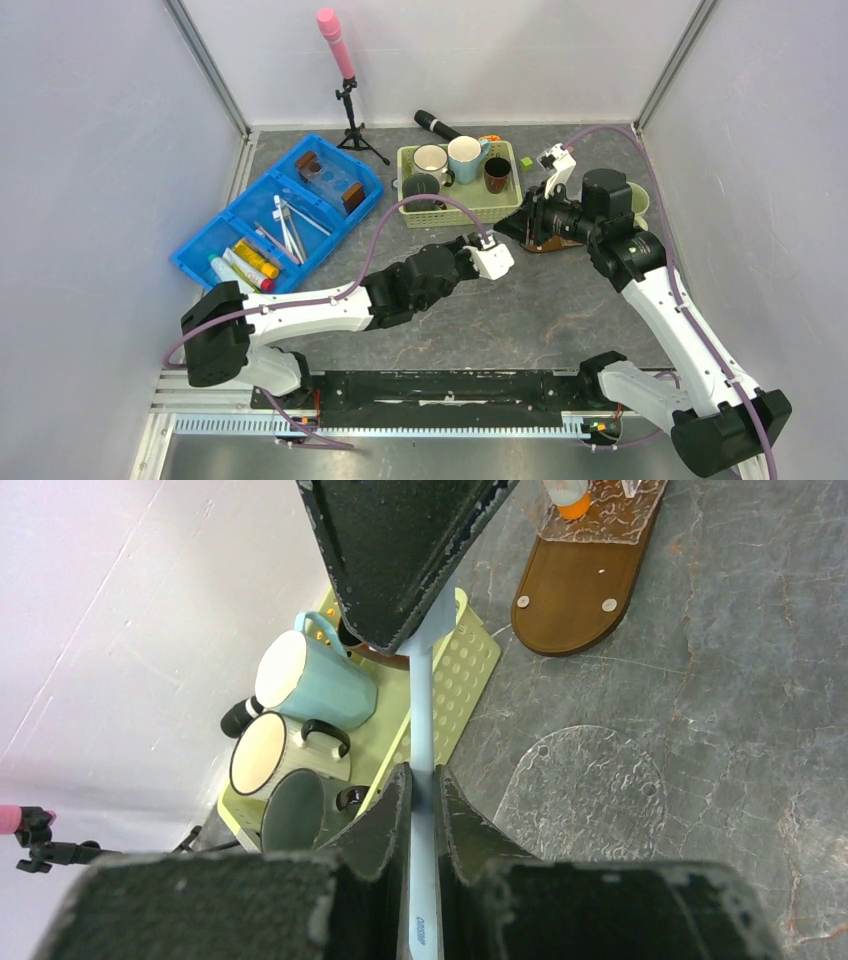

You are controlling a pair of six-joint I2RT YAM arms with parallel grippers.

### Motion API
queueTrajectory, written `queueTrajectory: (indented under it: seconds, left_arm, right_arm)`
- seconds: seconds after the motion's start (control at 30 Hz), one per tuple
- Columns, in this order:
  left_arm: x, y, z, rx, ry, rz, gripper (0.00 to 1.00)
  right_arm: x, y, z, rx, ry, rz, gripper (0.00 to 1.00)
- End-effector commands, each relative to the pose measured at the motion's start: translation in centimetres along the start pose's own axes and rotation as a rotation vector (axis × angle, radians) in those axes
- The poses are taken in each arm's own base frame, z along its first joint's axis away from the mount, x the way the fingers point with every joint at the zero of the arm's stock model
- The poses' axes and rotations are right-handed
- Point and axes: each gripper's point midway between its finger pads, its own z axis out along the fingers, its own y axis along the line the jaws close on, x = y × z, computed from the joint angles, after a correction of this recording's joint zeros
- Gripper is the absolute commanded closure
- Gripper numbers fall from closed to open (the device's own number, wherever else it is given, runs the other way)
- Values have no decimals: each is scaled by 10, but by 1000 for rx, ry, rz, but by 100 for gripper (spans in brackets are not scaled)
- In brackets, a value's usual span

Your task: Prepare toiletry sets of a toothbrush and toothpaste on the tray

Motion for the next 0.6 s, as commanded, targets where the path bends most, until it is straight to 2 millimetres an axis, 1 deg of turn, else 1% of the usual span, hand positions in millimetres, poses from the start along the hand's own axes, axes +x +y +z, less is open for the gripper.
queueTrajectory:
  seconds: [0.0, 0.1, 0.2, 0.33, 0.4, 0.47, 0.53, 0.57]
  left_arm:
    - [-24, 16, 2, -74, -69, 3, 98]
    - [-22, 15, 2, -81, -64, 7, 97]
    - [-18, 12, 2, -81, -55, 8, 94]
    - [-14, 10, 3, -83, -46, 10, 83]
    - [-14, 10, 3, -87, -49, 6, 73]
    - [-13, 10, 4, -90, -48, 3, 59]
    - [-11, 11, 4, -101, -45, -3, 36]
    - [-10, 11, 4, -106, -41, -4, 28]
  right_arm:
    - [2, 1, 4, -13, -3, 9, 78]
    - [3, 2, 6, -23, -2, 18, 90]
    - [5, 1, 7, -21, 3, 22, 100]
    - [9, -1, 8, -17, 11, 23, 100]
    - [8, -3, 8, -10, 7, 15, 100]
    - [7, -4, 8, 0, 3, 7, 100]
    - [7, -7, 8, 12, 4, -1, 100]
    - [6, -8, 7, 24, 3, -6, 100]
